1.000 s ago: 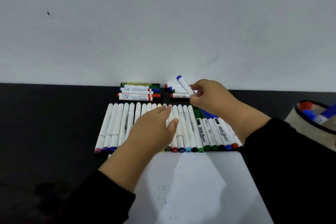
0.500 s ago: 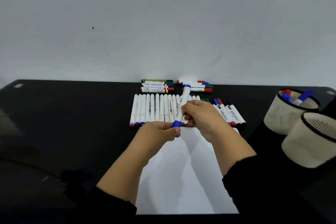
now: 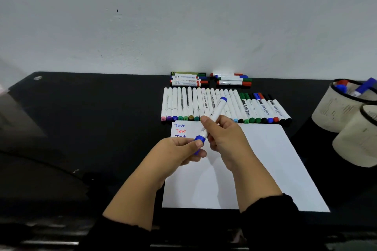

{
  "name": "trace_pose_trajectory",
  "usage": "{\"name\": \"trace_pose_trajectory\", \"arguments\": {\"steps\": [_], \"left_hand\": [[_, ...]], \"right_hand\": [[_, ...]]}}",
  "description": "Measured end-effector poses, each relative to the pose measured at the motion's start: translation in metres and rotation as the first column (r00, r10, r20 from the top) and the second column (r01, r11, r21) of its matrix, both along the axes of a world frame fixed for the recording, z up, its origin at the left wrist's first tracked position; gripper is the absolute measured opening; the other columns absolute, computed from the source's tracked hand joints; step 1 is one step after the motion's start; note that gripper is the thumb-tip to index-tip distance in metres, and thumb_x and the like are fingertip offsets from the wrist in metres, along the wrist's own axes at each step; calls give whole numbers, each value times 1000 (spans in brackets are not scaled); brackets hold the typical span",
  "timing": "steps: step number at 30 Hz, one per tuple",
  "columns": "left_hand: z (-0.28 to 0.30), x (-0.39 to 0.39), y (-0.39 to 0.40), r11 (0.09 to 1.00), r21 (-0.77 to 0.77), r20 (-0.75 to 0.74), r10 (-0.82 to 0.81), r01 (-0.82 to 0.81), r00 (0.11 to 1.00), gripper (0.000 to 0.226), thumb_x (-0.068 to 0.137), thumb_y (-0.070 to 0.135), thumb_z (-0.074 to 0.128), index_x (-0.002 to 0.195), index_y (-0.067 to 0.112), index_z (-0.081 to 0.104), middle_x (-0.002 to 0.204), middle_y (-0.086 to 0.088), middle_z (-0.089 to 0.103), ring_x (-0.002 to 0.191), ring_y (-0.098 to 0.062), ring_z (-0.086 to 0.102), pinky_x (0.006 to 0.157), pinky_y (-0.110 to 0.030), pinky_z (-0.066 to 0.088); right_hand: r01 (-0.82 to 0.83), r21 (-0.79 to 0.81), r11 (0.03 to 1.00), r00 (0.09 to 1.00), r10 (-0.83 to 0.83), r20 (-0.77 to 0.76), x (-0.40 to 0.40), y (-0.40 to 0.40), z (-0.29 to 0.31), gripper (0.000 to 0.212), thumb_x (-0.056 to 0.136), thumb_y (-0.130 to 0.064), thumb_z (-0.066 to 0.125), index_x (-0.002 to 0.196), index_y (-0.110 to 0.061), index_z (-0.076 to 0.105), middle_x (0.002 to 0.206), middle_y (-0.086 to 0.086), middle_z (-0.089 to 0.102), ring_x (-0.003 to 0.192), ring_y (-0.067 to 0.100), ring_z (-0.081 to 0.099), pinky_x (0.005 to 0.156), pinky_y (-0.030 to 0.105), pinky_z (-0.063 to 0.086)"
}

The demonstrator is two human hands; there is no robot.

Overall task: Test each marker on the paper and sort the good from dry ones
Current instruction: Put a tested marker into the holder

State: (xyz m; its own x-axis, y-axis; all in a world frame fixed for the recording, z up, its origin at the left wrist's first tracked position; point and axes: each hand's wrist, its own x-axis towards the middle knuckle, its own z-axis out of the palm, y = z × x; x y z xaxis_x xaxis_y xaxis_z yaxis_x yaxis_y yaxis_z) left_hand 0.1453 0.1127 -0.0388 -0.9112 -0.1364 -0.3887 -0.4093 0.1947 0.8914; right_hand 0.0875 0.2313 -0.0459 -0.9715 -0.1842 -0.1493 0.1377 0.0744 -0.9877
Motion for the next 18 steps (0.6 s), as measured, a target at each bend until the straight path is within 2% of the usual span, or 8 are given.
{"name": "trace_pose_trajectory", "arguments": {"steps": [3, 7, 12, 14, 16, 18], "left_hand": [[-1, -1, -2, 1000, -24, 13, -10, 11, 1000, 12, 88, 30, 58, 79, 27, 64, 63, 13, 68, 70, -3, 64, 78, -21, 47], [-3, -1, -4, 1000, -4, 13, -31, 31, 999, 9, 87, 31, 59, 83, 26, 66, 63, 13, 69, 67, -2, 63, 77, -20, 47], [-8, 0, -4, 999, -5, -13, 42, -42, 999, 5, 85, 28, 64, 84, 24, 67, 63, 11, 68, 68, -4, 63, 84, -26, 47], [-9, -1, -2, 996, -22, -32, 80, -81, 996, 8, 85, 28, 64, 87, 23, 69, 67, 9, 67, 71, -4, 62, 84, -26, 45], [-10, -1, 0, 992, -63, -35, 104, -106, 994, 18, 85, 28, 64, 99, 18, 69, 76, 6, 68, 80, -9, 63, 75, -23, 45], [-10, 1, 1, 985, -125, -39, 116, -120, 993, 18, 86, 30, 64, 99, 21, 69, 86, 1, 69, 90, -16, 63, 70, -22, 43]], "right_hand": [[-6, 34, 999, 1000, 5, 5, -2, -4, -1, 20, 88, -34, 64, 79, -17, 60, 55, -5, 47, 52, 9, 41, 52, 24, 37], [25, 21, 999, 1000, -25, 9, -5, -10, -2, 20, 89, -30, 63, 74, -18, 58, 49, -9, 48, 48, 7, 41, 49, 22, 36], [87, 20, 996, 996, -88, 20, -8, -17, -5, 20, 88, -22, 61, 71, -16, 53, 57, -2, 45, 53, 11, 38, 52, 25, 34], [104, 33, 994, 994, -105, 22, -8, -20, -5, 20, 88, -22, 60, 71, -16, 53, 58, -2, 45, 53, 10, 39, 52, 24, 34], [119, 56, 991, 992, -121, 26, -7, -22, -5, 19, 89, -22, 59, 72, -16, 53, 59, -2, 46, 52, 9, 39, 51, 23, 34], [130, 67, 989, 991, -132, 30, -6, -24, -6, 18, 89, -22, 58, 73, -16, 53, 63, -1, 47, 51, 8, 38, 50, 23, 34]]}}
